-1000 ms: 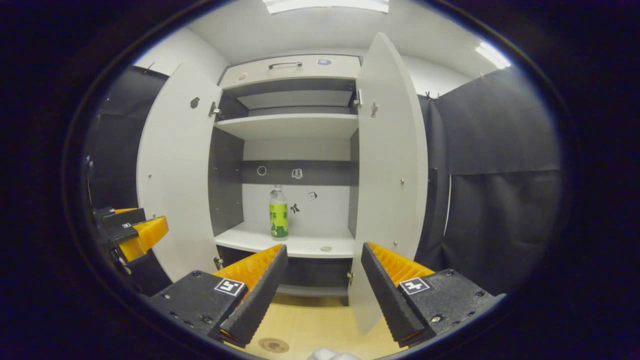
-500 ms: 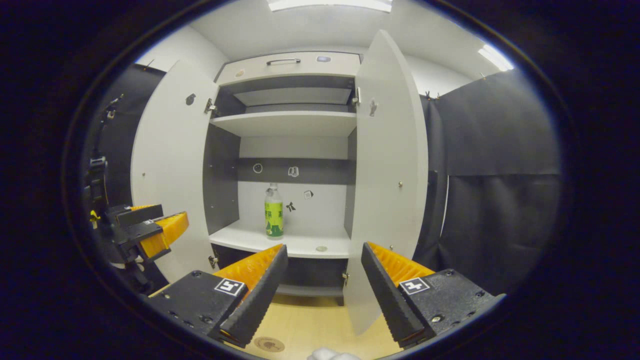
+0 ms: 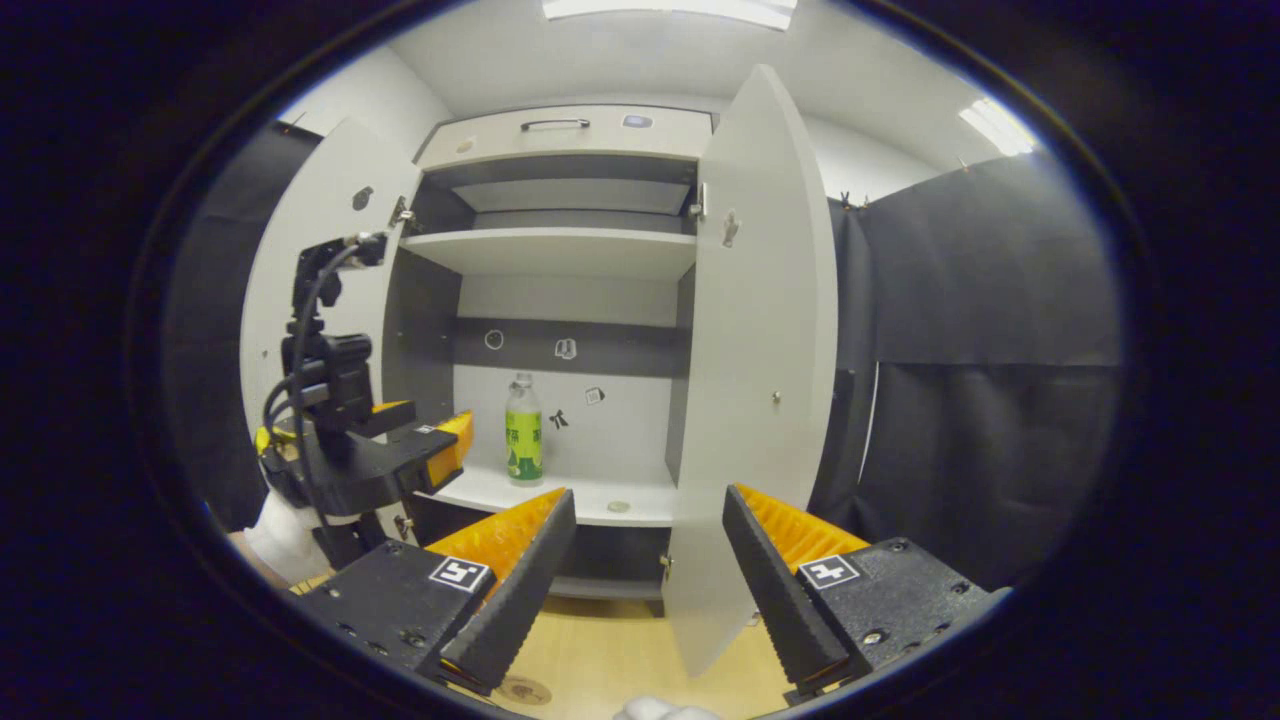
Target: Grasp the bottle in the cabinet with the left hand and place it on the coaster, then close the right door with the right hand and the left door with the left hand.
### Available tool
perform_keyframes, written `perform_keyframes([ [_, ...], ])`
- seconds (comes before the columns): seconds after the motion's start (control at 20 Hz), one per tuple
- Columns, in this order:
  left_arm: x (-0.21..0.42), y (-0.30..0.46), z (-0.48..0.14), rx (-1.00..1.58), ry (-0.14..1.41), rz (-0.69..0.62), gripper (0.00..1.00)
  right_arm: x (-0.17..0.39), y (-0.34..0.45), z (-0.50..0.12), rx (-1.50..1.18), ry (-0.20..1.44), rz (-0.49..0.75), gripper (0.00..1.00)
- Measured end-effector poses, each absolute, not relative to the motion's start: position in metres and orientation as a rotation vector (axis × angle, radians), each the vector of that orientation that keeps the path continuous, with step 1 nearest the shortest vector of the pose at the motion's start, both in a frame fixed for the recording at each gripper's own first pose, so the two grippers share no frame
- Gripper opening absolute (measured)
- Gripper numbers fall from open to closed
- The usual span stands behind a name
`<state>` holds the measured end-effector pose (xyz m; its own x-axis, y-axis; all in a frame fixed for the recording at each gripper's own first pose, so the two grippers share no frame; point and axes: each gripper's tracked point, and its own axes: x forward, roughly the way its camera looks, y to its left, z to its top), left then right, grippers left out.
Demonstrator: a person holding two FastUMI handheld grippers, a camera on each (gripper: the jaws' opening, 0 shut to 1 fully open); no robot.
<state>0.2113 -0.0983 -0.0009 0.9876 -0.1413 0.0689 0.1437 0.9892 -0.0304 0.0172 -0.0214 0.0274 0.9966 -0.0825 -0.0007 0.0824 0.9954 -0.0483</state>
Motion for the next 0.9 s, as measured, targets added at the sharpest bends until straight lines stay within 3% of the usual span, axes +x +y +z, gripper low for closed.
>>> perform_keyframes([
  [0.4, 0.313, -0.128, -0.030, -0.012, -0.035, -0.102, 0.96, 0.021, -0.029, 0.030, -0.084, 0.016, -0.100, 0.98],
  [0.9, 0.370, -0.125, -0.069, -0.066, 0.070, -0.051, 0.97, 0.019, -0.046, 0.016, -0.061, 0.050, -0.130, 0.98],
])
